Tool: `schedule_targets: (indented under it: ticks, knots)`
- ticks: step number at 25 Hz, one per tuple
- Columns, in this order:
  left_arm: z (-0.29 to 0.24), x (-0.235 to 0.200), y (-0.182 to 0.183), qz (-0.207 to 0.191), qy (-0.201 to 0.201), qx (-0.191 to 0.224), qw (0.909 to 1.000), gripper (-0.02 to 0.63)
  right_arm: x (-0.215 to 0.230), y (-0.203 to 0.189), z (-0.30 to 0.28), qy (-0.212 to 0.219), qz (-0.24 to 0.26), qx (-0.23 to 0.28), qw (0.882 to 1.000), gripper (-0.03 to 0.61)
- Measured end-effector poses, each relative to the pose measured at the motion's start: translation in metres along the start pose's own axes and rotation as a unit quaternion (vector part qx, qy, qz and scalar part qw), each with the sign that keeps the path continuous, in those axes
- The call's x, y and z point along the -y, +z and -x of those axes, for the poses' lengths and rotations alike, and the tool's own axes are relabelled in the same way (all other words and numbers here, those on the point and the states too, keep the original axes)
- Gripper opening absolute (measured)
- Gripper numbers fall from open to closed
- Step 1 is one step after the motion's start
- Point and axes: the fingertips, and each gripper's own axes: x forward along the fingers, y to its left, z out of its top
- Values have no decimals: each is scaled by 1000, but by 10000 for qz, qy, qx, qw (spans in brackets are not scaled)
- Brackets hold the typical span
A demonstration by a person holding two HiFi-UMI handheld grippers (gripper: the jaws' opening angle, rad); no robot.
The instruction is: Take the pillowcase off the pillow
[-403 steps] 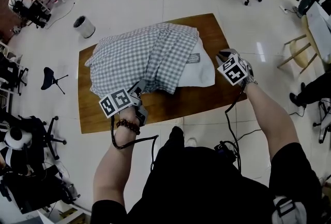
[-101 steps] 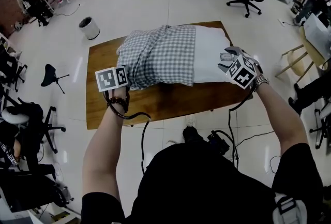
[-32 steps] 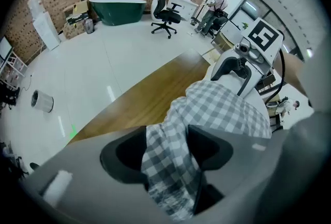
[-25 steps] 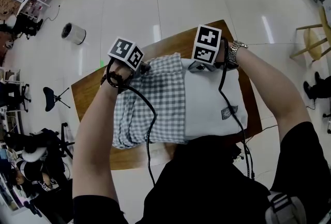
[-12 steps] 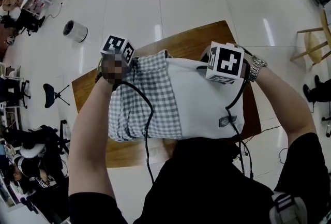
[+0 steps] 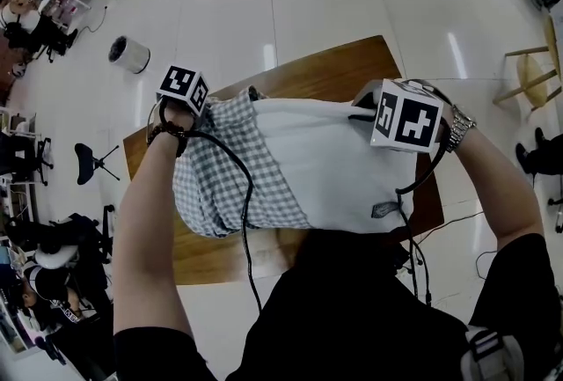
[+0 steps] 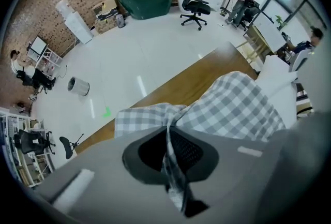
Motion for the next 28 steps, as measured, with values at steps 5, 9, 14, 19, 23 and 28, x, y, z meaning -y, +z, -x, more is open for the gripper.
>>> schedule_targets:
  ticks: [5, 9, 14, 19, 23, 28]
  knots:
    - [3, -13, -19, 249, 44, -21, 9997, 14, -1, -7, 4, -111, -7, -127, 9999, 26]
    - [5, -26, -30, 450, 15, 25, 9990, 14, 8, -13, 7, -191, -95, -223, 9995, 26]
    - [1, -33, -37, 579, -9, 136, 9982, 14, 16, -18, 1, -252, -194, -306, 9990, 26]
    - [2, -26, -33, 309, 105, 404, 9987, 15, 20, -19, -14, -391, -197, -374, 9983, 34]
    - [6, -15, -24, 61, 127, 780, 9969, 28, 25, -20, -26, -650, 15, -263, 9975, 88]
    - [20, -5, -18, -19, 171, 1294, 9914, 102, 28, -10, -27, -1074, 254, -11, 9939, 178]
